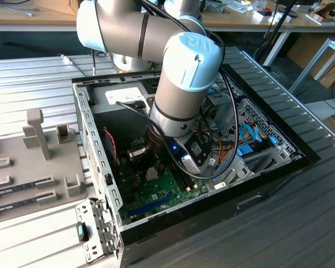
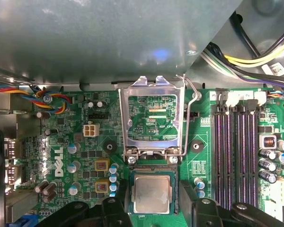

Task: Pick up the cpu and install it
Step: 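Place the cpu into insertion slot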

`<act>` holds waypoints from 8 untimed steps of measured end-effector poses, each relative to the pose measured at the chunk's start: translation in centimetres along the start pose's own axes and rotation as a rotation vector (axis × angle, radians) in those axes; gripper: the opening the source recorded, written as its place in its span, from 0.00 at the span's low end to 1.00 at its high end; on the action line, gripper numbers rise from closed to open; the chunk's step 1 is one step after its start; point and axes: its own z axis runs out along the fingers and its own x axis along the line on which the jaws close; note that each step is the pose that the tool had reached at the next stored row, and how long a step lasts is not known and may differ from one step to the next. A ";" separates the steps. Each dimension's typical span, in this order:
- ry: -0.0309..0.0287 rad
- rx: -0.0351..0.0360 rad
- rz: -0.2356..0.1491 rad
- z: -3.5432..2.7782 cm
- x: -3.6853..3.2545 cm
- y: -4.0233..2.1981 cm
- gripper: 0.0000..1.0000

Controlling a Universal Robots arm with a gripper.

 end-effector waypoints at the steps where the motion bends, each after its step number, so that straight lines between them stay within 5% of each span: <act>1: 0.0000 0.0000 0.000 0.00 0.00 -0.01 0.55; 8: 0.0003 0.0025 -0.002 0.02 -0.22 -0.09 0.55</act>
